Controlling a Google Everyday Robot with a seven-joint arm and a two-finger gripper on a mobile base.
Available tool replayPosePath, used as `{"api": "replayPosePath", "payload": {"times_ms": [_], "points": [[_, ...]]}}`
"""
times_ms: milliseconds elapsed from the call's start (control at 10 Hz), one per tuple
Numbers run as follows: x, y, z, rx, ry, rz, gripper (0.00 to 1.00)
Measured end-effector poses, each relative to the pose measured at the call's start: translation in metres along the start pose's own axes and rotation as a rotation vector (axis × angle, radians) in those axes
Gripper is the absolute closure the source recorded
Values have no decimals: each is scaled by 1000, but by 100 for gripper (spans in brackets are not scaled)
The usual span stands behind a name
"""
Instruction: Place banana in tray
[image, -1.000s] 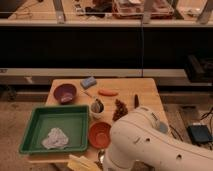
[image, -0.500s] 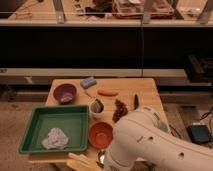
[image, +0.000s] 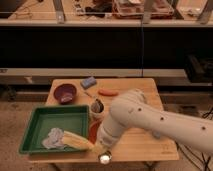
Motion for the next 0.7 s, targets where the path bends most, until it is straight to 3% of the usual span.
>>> {"api": "replayPosePath", "payload": {"times_ms": [200,400,500,700], "points": [[50,40,24,19,30,-14,94],[93,60,49,36,44,-25,93],[115,66,66,47,39,-25,86],[133,72,94,59,-3,-19,68]]}}
